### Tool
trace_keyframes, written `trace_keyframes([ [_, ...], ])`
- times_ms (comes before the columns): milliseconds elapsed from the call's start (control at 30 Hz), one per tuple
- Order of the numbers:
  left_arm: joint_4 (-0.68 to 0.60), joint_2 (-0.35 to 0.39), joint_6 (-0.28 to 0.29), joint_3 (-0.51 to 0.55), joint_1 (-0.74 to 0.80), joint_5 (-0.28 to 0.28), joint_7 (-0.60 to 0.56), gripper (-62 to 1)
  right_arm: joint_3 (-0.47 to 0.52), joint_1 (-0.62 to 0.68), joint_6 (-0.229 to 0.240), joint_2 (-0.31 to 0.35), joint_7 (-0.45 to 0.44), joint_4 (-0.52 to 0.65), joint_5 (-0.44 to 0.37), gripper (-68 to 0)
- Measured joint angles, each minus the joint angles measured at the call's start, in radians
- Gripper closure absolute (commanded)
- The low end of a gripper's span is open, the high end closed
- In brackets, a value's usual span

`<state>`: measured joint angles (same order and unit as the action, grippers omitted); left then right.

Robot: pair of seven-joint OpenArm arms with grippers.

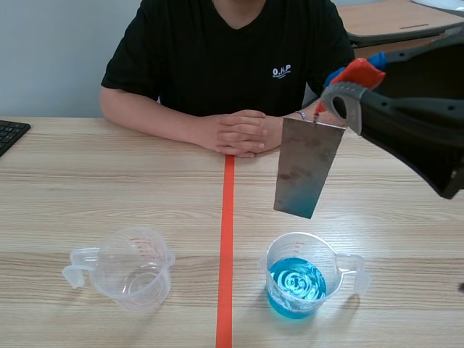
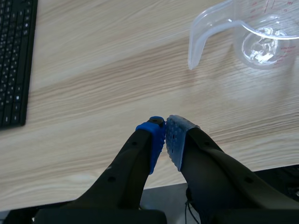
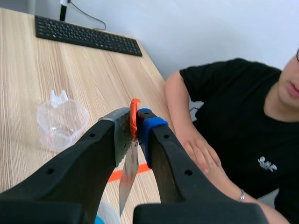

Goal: Do the redox reaction experiment.
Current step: 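Put the plate into the left beaker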

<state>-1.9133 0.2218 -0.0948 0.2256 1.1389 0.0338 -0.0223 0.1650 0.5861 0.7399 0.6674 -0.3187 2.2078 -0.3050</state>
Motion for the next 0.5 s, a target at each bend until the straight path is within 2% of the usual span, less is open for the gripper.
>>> trace_keyframes([
  [200, 0.000, -0.062, 0.001, 0.000, 0.018, -0.018, 0.010, -5.7, -0.093, -0.121, 0.000, 0.035, 0.077, 0.000, -0.084, -1.6],
  [500, 0.000, -0.064, 0.001, 0.000, 0.017, -0.018, 0.010, -5.7, -0.291, -0.329, 0.000, 0.037, 0.172, -0.015, -0.128, -1.7],
])
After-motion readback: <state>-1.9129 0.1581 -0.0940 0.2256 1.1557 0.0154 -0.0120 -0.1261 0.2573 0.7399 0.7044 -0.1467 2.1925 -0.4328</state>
